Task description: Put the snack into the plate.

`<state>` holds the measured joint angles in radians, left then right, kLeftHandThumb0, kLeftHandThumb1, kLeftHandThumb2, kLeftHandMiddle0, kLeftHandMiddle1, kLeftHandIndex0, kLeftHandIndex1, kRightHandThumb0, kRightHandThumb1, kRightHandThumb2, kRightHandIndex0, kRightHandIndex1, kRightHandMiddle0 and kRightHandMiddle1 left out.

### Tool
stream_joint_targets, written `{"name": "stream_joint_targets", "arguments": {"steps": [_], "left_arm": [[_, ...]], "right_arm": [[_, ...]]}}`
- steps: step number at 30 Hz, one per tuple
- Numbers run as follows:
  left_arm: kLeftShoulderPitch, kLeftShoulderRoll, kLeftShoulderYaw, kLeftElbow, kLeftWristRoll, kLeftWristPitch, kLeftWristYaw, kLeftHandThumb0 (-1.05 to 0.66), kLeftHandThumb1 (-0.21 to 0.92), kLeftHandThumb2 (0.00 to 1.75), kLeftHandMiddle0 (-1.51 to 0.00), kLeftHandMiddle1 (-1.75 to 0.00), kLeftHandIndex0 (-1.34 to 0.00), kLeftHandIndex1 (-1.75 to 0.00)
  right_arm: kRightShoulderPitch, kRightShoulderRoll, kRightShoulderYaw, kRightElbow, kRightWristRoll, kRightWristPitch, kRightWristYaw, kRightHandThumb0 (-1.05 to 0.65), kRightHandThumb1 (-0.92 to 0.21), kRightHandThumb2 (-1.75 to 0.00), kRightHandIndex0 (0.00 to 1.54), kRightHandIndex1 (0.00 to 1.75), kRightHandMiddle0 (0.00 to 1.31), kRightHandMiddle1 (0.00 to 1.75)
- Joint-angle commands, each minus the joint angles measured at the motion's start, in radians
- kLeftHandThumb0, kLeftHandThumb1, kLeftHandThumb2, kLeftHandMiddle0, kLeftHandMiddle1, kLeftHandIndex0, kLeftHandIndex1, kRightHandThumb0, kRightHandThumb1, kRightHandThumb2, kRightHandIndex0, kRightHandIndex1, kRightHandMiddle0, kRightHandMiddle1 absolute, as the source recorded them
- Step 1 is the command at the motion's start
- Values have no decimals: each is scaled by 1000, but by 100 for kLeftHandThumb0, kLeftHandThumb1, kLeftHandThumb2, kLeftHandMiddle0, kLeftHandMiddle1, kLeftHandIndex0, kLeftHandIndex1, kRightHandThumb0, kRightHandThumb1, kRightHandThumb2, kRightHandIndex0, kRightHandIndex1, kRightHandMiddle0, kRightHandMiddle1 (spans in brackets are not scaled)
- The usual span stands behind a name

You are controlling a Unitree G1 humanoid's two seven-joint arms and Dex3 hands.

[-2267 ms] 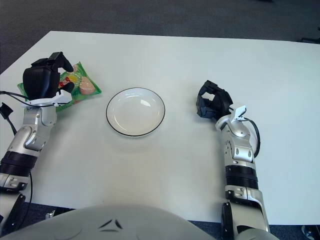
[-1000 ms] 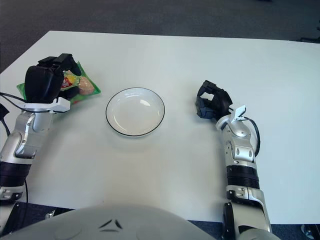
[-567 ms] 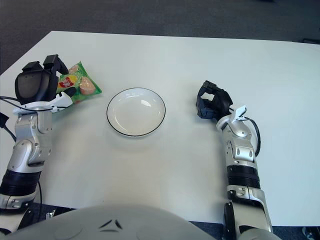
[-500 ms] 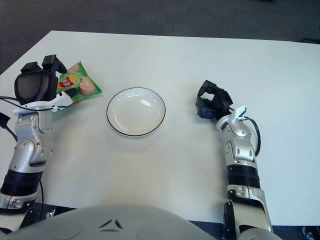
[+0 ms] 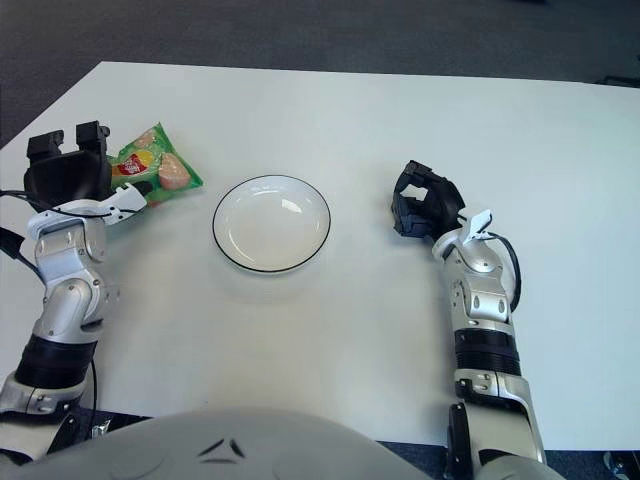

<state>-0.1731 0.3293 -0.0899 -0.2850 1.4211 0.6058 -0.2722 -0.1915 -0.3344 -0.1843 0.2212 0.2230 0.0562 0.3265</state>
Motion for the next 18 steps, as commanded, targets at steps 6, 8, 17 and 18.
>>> {"name": "stream_joint_targets", "arguments": {"steps": [6,8,17,18], "left_arm": [[-43,-15,-12,73,34,49,-60,-105,92,68,0,0,0,-15],[-49,-15,-14,87,31,55,-61,-105,92,69,0,0,0,-11],[-120,6,-6,297,-76,44,8,-105,92,72,0,0,0,0],[-123,9,-8,308,-82,46,11,-105,92,73,0,0,0,0]], "right_arm": [[66,11,32,70,-19,60,22,-48,-32,-131,131,175,61,175],[66,11,31,70,-18,59,24,-48,-32,-131,131,175,61,175],[67,11,31,68,-16,61,27,-48,-32,-131,131,175,61,175],[70,11,31,65,-15,60,29,-48,-32,-131,131,175,61,175]]}}
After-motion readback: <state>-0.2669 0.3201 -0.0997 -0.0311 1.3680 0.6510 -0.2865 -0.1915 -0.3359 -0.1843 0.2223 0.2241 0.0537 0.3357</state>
